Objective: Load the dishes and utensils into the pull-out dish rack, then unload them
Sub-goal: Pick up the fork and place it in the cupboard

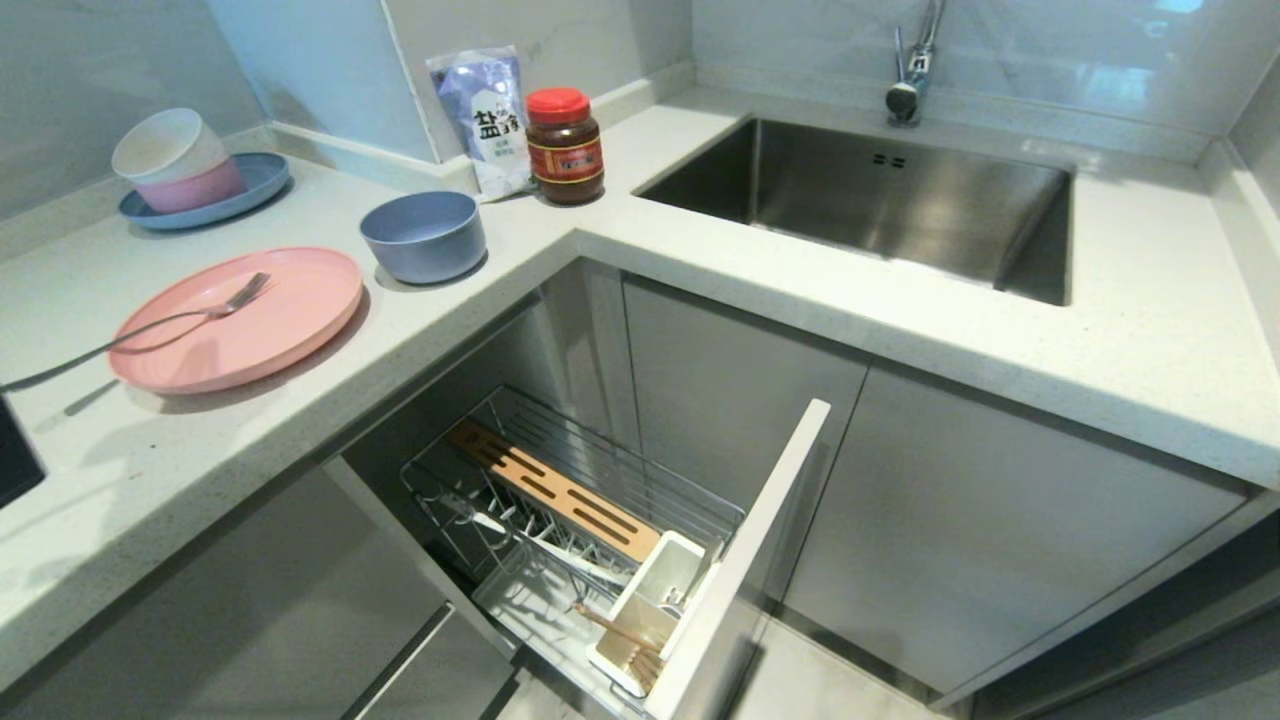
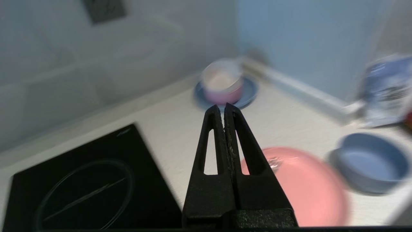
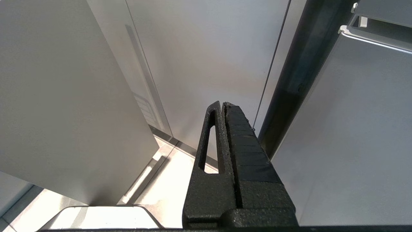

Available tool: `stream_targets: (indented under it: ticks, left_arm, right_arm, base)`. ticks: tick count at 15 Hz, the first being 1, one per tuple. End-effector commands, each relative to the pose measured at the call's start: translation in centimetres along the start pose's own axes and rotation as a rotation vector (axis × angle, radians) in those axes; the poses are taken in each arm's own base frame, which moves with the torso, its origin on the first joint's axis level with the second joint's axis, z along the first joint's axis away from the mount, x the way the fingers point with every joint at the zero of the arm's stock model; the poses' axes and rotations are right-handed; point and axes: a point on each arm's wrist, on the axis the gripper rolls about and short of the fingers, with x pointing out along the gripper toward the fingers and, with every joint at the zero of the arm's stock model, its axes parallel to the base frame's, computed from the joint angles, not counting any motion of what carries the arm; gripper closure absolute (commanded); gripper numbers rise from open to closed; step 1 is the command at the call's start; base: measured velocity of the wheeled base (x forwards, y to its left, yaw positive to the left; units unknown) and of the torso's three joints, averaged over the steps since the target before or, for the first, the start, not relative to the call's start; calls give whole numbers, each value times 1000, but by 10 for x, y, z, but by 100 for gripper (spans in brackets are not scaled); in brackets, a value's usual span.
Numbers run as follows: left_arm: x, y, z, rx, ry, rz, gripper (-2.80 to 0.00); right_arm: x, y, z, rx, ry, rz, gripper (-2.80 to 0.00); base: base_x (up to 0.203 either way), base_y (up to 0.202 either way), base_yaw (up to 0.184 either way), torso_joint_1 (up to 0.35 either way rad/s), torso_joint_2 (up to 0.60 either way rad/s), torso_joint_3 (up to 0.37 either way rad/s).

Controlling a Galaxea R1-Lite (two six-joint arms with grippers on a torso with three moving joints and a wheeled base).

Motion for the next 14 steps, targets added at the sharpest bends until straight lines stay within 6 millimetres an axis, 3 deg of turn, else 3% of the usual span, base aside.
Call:
stream_targets:
  ticks: [1, 5, 14]
  left_arm:
    - [51, 10, -28, 51, 145, 78, 0]
    - [85, 25, -49, 53, 362, -29, 0]
    - [96, 18, -85, 137, 662, -352, 0]
  right_arm:
    - [0, 0, 0, 0, -4, 1, 0]
    - [0, 0, 0, 0, -4, 0, 0]
    - [0, 0, 0, 0, -3, 1, 0]
  base:
    - [0, 0, 0, 0, 0, 0]
    - [0, 0, 0, 0, 0, 0]
    - [0, 0, 0, 0, 0, 0]
